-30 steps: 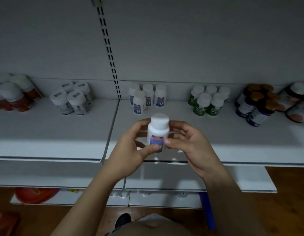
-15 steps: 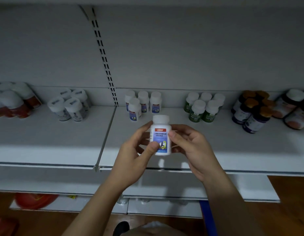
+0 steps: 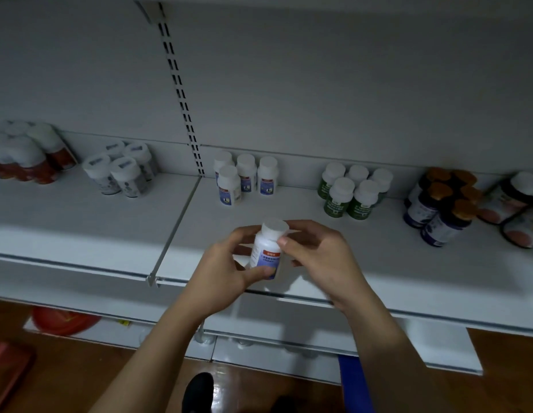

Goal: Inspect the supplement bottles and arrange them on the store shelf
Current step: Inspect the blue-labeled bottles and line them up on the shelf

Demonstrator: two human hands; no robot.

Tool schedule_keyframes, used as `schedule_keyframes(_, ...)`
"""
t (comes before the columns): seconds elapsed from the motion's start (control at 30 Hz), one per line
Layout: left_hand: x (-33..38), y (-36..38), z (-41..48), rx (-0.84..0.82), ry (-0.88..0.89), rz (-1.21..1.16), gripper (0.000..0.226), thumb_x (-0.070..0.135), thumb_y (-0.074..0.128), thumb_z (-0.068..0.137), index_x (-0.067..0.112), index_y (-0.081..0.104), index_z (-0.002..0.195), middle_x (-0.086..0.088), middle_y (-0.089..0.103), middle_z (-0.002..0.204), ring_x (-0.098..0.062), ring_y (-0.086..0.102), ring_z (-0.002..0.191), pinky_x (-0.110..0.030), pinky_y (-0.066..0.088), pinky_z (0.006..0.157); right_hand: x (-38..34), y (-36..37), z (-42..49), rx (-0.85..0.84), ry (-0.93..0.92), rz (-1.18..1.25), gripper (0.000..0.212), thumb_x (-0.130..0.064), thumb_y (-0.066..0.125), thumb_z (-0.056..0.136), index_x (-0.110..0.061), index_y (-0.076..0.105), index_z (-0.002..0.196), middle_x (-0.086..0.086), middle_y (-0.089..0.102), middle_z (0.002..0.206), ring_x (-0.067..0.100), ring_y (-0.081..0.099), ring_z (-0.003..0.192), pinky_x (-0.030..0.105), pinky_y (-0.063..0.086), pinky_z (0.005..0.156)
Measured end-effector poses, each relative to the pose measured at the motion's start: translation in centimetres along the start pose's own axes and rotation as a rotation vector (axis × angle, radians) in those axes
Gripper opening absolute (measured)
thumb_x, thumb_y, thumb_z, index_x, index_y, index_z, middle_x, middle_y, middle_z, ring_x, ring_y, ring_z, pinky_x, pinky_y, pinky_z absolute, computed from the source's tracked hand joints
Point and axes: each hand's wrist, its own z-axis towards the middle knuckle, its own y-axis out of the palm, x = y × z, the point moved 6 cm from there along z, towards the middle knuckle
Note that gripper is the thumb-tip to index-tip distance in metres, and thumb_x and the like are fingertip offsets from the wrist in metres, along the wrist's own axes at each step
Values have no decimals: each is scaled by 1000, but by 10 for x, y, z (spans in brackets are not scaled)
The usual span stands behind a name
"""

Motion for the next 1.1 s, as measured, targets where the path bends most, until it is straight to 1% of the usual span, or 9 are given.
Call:
schedule_keyframes(0.07,-3,4,3,13,-12,62,65,23,86,71,35,55,127,20,65,114,11,59,97,-10,49,73,-3,-1,7,18,-34,-166,29,-24,77,82,-26,70,109,-8,72,93,4,68,85,20,51,79)
schedule_keyframes(0.13,-7,6,6,38,-24,133,67,23,85,71,35,54,129,17,64,117,7,59,99,-19,53,80,-7,-3,12,57,-42,-328,37,-32,79,79,-24,69,113,-9,67,93,3,65,81,10,47,74)
schedule_keyframes(0.27,-14,9,9,98,-36,214,68,27,84,72,33,53,132,14,65,119,1,59,102,-27,54,82,-16,8,31,-8,-14,-521,39,-38,75,79,-21,69,114,-6,70,99,9,65,86,21,50,79)
schedule_keyframes(0.4,-21,0,21,73,-37,347,76,48,77,77,32,43,142,10,61,131,-10,58,117,-34,52,91,-22,21,58,-40,-28,-623,40,-39,73,81,-21,67,115,-2,70,109,14,65,97,26,49,85)
schedule_keyframes(0.53,-26,-24,35,74,-32,481,86,71,50,74,20,47,143,-3,60,133,-25,59,118,-35,48,94,-33,27,88,54,-75,-672,39,-35,73,82,-16,65,116,5,69,111,23,64,102,31,47,86)
schedule_keyframes(0.63,-33,-44,45,74,-28,595,82,68,48,77,18,49,141,-8,59,134,-31,56,119,-39,45,96,-39,34,113,120,-69,-734,36,-33,71,83,-15,64,114,8,69,112,28,63,104,33,47,84)
schedule_keyframes(0.8,-51,-67,63,-84,-84,745,71,60,51,90,26,30,149,-1,43,148,-22,37,136,-36,31,104,-43,53,142,187,-35,-815,31,-29,69,85,-12,64,109,11,69,111,30,62,103,32,45,82)
schedule_keyframes(0.93,-61,-80,71,-135,-54,768,69,60,48,92,27,29,149,0,41,149,-22,32,139,-37,28,106,-41,60,149,241,8,-814,28,-28,67,83,-12,66,107,11,69,107,30,63,101,29,42,76)
schedule_keyframes(1.1,-74,-86,74,-199,-8,753,67,58,50,92,28,29,149,1,40,150,-21,32,138,-37,27,107,-41,70,147,262,21,-886,29,-30,65,87,-12,64,109,11,66,111,31,61,104,35,45,83)
